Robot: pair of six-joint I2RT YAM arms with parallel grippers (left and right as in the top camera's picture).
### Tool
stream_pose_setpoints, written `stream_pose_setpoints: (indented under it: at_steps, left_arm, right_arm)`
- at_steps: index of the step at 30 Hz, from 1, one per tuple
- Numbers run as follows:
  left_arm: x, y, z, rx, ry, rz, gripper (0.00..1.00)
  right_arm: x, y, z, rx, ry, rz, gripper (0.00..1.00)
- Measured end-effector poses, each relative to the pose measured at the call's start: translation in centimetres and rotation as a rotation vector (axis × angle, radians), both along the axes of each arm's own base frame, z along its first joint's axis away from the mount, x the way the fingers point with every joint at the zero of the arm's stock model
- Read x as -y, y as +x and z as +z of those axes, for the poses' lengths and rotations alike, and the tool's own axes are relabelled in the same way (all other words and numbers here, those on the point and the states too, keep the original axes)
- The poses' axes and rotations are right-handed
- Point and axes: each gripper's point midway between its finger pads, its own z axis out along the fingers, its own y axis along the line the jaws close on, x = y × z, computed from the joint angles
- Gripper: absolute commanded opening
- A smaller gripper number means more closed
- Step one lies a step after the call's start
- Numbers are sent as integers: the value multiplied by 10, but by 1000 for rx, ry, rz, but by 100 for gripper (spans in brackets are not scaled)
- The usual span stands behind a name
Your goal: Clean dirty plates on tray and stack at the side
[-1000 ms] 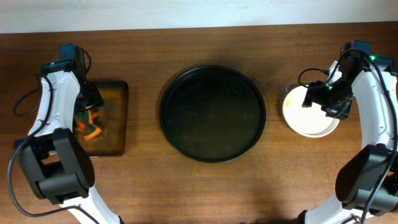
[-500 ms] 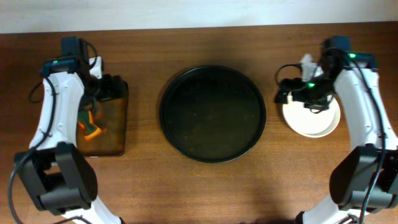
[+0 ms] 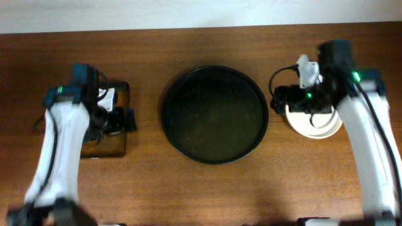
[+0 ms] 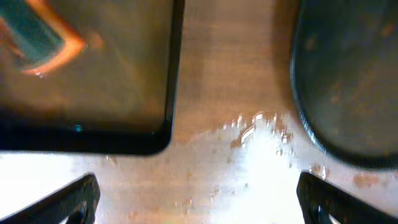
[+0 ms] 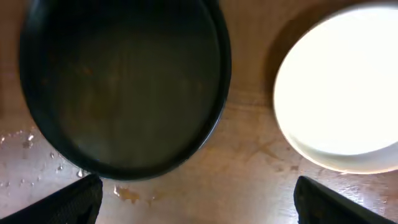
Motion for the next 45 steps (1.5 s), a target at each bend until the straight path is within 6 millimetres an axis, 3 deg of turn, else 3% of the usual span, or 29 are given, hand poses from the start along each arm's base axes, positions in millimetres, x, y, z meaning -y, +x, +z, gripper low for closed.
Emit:
stream_pose_setpoints:
  at_steps: [5,11,15,20,33,39,45]
  left_arm:
    - [2,-16,40,348,31,-1,99]
    - [6,-63,74,659,58,-2,99]
    - [8,-84,98,808,73,-2,99]
    - [9,-95,115,896,81,-2,99]
    - [9,-96,114,890,80,-2,99]
    - [9,-96,113,888,80,-2,99]
    - [9,-96,111,885,80,-2,99]
  right_arm:
    - [1,-38,32,248,-11,-6,99]
    - [4,-101,38,356,-29,-16,99]
    - [4,-119,51,418,-34,-19,99]
    - [5,-120,53,428,-36,-21,99]
    - [5,-115,47,408,-41,-19,99]
    - [0,-106,77,804,-42,3,99]
    - [0,-115,76,1222,-40,-3,99]
